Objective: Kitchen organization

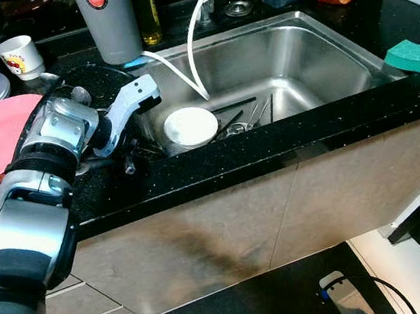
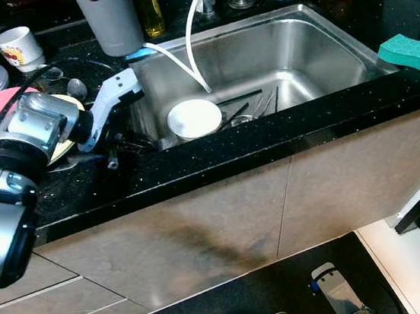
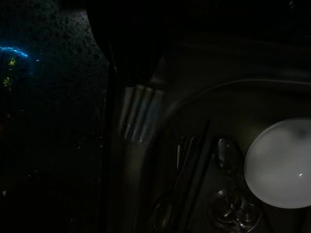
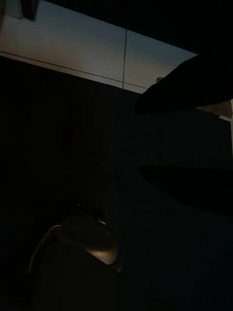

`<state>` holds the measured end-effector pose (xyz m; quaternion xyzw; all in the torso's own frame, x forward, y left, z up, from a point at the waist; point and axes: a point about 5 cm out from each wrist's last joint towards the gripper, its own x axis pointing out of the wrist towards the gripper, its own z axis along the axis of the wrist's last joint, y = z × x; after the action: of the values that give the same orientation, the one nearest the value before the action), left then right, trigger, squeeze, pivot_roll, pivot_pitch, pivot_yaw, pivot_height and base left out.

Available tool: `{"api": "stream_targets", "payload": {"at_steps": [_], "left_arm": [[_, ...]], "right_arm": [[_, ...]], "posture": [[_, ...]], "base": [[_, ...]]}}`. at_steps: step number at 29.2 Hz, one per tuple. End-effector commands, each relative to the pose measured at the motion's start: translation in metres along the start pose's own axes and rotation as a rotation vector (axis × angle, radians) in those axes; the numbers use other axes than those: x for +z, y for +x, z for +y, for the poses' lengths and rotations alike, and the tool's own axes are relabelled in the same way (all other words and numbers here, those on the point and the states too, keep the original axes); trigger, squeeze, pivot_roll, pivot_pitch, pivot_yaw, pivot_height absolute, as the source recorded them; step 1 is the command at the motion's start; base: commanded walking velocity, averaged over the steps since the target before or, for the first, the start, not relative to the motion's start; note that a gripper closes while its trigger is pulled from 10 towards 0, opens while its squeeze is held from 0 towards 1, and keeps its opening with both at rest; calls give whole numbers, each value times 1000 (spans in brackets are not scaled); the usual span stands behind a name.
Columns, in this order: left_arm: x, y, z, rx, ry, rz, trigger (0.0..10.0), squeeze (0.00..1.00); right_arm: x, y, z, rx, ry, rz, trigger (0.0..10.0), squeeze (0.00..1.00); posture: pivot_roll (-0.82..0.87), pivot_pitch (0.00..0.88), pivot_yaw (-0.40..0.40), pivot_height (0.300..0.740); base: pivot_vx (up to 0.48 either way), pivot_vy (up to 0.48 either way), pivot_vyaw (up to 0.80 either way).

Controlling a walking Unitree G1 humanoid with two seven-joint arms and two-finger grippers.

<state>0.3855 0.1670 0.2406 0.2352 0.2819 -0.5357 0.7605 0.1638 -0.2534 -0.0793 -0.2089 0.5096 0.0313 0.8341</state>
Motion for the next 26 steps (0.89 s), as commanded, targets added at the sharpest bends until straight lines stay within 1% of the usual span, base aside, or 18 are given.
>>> {"api": "stream_targets", "payload": {"at_steps": [1,16,20,23,26], "left_arm": [[-6,2,0,0,-17,16,0,0],[10,-8,6,86,7,-70,0,0],[27,-19,9,141,24,-156,0,0],[32,-24,9,140,34,-165,0,0],[32,-25,9,135,37,-158,0,0]], "right_arm": [[-5,0,4,8,12,15,10000,0],[-5,0,3,8,2,17,10000,0],[-4,0,3,11,-3,18,10000,0],[-4,0,3,13,-3,19,10000,0],[-4,0,3,13,-4,18,10000,0]], "posture": [[-49,78,83,740],[-49,73,81,740],[-47,76,80,740],[-43,77,81,740],[-41,77,82,740]], "base": [[0,0,0],[0,0,0],[0,0,0],[0,0,0],[0,0,0]]}}
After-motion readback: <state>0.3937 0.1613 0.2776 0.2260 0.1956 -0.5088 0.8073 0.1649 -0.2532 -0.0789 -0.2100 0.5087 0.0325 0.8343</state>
